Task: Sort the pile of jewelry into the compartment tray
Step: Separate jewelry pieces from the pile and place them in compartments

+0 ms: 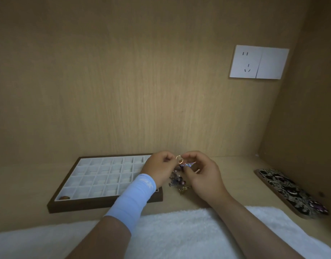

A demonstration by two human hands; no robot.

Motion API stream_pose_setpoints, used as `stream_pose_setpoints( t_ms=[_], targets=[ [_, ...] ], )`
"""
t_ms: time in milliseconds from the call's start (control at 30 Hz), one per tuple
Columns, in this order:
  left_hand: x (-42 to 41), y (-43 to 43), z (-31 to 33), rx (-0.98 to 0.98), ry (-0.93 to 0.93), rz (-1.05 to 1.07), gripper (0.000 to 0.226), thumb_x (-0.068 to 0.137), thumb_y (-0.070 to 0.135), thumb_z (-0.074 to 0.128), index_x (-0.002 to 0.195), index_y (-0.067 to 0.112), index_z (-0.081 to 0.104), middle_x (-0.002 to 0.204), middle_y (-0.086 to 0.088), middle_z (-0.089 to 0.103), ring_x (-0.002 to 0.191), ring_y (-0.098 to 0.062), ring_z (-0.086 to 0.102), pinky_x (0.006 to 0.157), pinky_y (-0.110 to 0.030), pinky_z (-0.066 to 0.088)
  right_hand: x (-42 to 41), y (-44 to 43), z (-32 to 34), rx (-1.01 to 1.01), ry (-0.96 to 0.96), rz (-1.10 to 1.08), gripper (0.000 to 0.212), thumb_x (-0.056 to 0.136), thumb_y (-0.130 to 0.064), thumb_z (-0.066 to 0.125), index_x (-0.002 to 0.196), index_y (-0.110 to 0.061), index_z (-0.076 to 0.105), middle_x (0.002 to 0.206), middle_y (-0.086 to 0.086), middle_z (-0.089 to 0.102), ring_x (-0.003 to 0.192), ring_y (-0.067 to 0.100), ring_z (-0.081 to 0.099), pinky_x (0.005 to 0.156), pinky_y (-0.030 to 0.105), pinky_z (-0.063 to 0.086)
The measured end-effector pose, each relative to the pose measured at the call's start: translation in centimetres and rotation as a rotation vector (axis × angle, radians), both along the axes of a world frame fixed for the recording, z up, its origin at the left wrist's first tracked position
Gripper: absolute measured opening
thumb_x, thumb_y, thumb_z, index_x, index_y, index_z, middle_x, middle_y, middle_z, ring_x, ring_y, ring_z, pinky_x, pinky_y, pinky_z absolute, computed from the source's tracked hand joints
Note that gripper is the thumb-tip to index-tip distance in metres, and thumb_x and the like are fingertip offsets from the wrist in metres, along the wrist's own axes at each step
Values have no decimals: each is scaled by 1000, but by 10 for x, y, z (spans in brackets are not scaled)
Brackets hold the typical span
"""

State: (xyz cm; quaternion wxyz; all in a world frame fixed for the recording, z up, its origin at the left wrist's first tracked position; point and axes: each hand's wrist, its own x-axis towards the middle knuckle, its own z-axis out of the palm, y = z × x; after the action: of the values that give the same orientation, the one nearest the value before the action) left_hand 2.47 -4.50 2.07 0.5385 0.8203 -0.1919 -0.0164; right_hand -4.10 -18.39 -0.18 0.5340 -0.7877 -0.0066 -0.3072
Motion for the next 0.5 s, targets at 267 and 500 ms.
stream_pose_setpoints(
  t_ms=[267,500],
  targets=[
    [-5,26,13,52,-70,-82,6,87,38,63,93,35,63,86,4,70,86,-13,66,82,-32,52,-3,10,2,-46,8,21,14,87,-12,75,88,-26,78,79,-11,76,60,6,65,64,28,55],
    [-10,74,15,202,-203,-114,15,88,25,69,100,32,73,91,16,72,90,7,62,81,-11,43,-1,39,0,-38,43,69,16,83,-15,79,82,-31,78,78,-11,76,69,13,70,73,39,58]
  ],
)
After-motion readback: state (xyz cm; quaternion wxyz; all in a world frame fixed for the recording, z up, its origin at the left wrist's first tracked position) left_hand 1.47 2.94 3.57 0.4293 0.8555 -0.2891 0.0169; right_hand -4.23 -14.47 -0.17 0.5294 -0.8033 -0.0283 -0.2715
